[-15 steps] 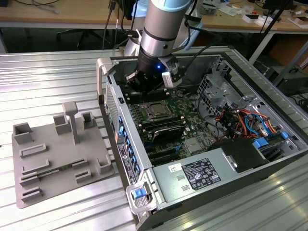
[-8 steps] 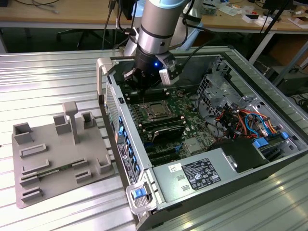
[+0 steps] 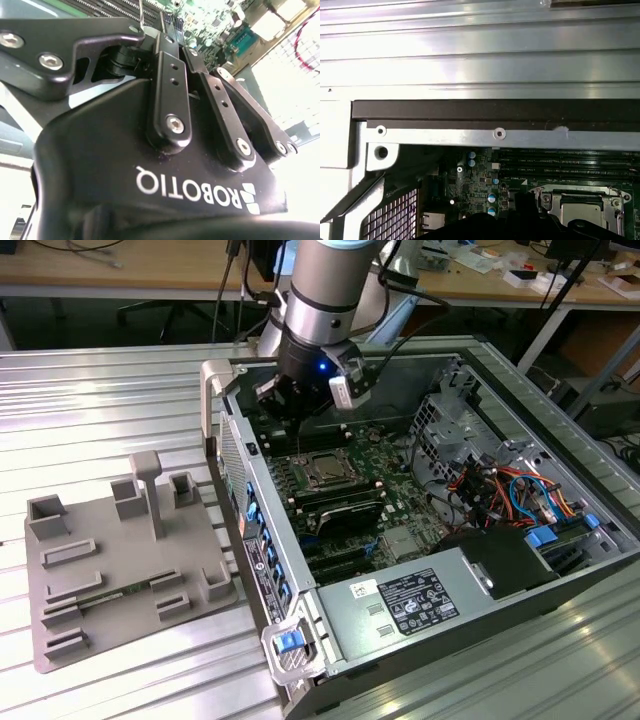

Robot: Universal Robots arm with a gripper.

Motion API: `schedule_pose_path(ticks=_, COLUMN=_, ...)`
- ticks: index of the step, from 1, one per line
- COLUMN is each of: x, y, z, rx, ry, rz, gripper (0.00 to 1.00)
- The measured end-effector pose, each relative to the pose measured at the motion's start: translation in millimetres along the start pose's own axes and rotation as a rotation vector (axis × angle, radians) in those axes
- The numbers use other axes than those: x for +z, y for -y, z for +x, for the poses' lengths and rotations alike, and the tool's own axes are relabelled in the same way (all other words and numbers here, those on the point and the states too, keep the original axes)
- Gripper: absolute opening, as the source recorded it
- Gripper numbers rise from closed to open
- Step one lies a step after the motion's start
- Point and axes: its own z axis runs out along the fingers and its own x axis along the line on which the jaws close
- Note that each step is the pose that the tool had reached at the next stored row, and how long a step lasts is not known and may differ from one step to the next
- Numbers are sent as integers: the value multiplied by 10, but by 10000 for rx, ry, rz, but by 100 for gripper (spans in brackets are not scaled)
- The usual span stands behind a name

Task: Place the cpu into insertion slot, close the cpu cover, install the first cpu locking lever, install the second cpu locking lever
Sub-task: 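Install the first cpu locking lever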

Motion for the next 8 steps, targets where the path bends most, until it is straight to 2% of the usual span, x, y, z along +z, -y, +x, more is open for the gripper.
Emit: schedule_pose_path(ticks=8, x=0, y=-5, z=-55, rx=-76, ry=-29, rz=-63, gripper=11)
